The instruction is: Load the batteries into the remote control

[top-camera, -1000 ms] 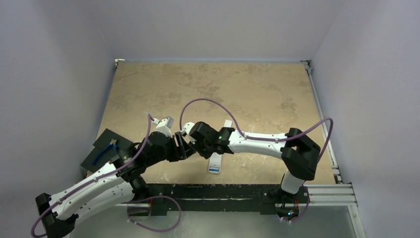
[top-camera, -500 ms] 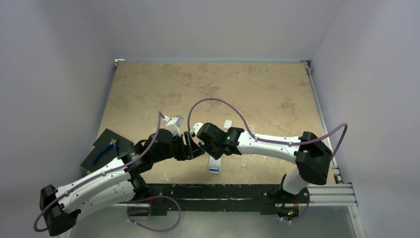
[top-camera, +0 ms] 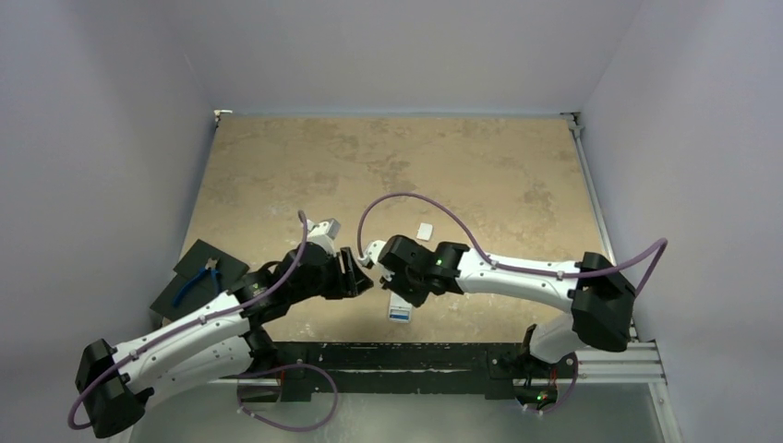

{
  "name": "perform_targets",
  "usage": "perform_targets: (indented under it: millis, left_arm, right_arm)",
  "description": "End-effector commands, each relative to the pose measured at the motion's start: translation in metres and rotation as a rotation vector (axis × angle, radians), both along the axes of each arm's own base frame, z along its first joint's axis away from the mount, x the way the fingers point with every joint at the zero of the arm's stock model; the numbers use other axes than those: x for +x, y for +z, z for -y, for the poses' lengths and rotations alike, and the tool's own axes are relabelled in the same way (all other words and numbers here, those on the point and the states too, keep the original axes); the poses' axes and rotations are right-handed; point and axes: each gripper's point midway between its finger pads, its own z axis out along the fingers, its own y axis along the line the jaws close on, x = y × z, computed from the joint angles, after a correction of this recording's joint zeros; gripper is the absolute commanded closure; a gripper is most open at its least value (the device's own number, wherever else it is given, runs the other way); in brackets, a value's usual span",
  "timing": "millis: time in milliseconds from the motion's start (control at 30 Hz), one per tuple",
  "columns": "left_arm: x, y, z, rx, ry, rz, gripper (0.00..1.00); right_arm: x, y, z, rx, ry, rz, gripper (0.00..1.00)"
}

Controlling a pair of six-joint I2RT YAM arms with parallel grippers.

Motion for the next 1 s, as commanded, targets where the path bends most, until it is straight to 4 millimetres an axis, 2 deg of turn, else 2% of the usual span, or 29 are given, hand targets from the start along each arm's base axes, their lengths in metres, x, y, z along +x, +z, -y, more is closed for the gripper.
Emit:
perform_targets:
  millis: [0,267,600,967]
  left_arm:
    - [0.026,-0.054,-0.067,0.304,0.245,0.014,0.5]
    - [0.018,-0.058,-0.074,0.268,0.27,-0.003,0.51]
    - [0.014,-0.055,-0.08,0.238,0.298,-0.006,0.51]
    - [0.015,-0.056,-0.081,0.235,0.307,-0.001,0.5]
  right_arm:
    - [-0.037,0.013,0.004,0.024,0.155,-0.082,1.0]
    - [-0.032,0.016,0.01,0.012,0.138,-0.05,1.0]
    - [-0.036,0.004,0.011,-0.058,0.202,-0.078,1.0]
    - [-0.031,-0.008,-0.004,-0.089,0.222,-0.087,1.0]
